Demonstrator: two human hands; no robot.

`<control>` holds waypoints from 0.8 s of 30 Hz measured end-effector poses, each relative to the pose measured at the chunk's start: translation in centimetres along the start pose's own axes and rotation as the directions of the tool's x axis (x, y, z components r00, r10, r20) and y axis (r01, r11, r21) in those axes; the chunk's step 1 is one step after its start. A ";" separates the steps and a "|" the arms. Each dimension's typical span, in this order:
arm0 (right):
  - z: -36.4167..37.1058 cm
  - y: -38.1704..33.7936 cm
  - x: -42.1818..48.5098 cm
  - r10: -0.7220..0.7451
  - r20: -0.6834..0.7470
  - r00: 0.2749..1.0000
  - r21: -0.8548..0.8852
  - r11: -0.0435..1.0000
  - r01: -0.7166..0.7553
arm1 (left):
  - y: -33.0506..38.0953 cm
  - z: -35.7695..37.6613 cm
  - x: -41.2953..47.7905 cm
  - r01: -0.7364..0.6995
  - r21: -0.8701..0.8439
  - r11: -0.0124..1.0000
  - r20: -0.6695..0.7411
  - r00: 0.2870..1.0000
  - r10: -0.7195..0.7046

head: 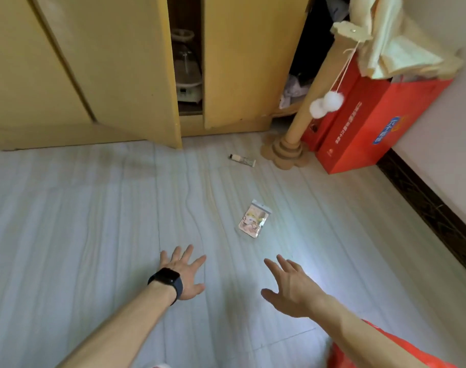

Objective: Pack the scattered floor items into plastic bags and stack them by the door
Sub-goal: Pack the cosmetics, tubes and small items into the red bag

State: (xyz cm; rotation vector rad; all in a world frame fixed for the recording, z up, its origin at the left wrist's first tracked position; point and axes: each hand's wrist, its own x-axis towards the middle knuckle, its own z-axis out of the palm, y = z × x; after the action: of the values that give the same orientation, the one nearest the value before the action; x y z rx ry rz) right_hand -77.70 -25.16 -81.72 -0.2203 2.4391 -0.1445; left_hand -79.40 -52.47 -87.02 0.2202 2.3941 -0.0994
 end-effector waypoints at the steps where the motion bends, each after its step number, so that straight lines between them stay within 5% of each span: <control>1: 0.2 0.1 2.0 0.024 0.040 0.999 0.011 1.000 -0.024 | -0.1 0.7 1.6 -0.011 -0.010 1.000 -0.005 1.000 0.011; 5: 1.0 0.8 11.2 0.132 0.038 0.991 0.089 0.987 -0.135 | -0.2 2.9 8.4 -0.046 -0.046 0.998 -0.061 0.997 0.043; 10: 3.0 0.5 21.7 0.324 -0.234 0.917 0.238 0.933 -0.269 | -1.7 3.1 15.4 -0.142 -0.004 0.990 -0.262 0.955 0.135; 17: 6.2 1.0 25.0 0.278 -0.479 0.833 0.193 0.959 -0.209 | -2.7 -3.1 24.5 -0.155 -0.012 0.988 -0.315 0.938 0.143; 24: 6.5 1.5 25.5 0.276 -0.517 0.810 0.275 0.950 -0.149 | 0.4 -10.8 32.8 -0.071 -0.024 0.997 -0.478 0.877 0.051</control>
State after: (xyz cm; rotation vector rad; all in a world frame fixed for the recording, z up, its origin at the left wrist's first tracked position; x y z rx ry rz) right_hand -93.08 -28.95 -102.83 0.2377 2.9691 -0.4307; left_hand -110.29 -46.40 -101.18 0.3327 2.8766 0.0413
